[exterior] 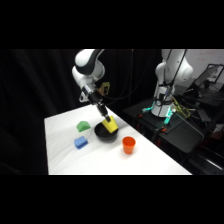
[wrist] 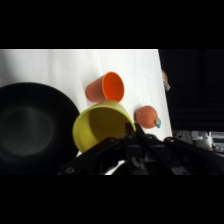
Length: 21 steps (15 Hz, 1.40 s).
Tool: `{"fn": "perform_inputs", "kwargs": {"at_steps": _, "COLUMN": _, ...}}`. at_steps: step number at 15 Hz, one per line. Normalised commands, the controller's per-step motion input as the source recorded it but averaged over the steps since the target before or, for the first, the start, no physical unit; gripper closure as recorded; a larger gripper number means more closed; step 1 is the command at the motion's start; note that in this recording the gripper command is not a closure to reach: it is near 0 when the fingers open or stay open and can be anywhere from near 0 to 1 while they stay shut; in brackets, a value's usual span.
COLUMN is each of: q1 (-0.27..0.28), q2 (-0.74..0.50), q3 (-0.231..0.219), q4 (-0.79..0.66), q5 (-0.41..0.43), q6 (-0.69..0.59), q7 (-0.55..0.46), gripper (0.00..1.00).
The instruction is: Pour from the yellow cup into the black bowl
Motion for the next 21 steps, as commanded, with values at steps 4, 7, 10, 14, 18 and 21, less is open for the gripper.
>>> {"fn": "perform_inputs", "kwargs": {"at_steps": 4, "q1": -0.153, "q2": 0.35, "q3": 0.031, "q4": 0.45, "q5": 0.164, "q6": -0.41, "q7": -0.29, "gripper": 0.20}}
{"fn": "perform_inputs", "kwargs": {"at_steps": 7, "q1": -0.141, "q2": 0.31, "q3": 0.064, "q4": 0.44, "q5": 0.165, "q6": -0.47, "q7": -0.22, "gripper": 0.20}}
{"fn": "perform_inputs", "kwargs": {"at_steps": 10, "q1": -0.023, "q2": 0.12, "q3": 0.008, "q4": 0.29, "q5": 0.040, "q6": -0.20, "q7": -0.05, "gripper": 0.20}}
{"fn": "perform_inputs", "kwargs": {"at_steps": 14, "q1": 0.050, "q2": -0.11, "q3": -0.050, "q4": 0.12, "q5": -0.080, "q6": 0.00, "q7": 0.06, "gripper": 0.20}}
{"fn": "perform_inputs", "kwargs": {"at_steps": 18, "q1": 0.195, "q2": -0.44, "q3": -0.122, "q4": -0.14, "q5": -0.279, "q6": 0.37, "q7": 0.31, "gripper": 0.20}}
{"fn": "perform_inputs", "kwargs": {"at_steps": 21, "q1": 0.248, "q2": -0.58, "q3": -0.047, "q4": -0.36, "q5": -0.361, "q6": 0.53, "q7": 0.39, "gripper": 0.20}}
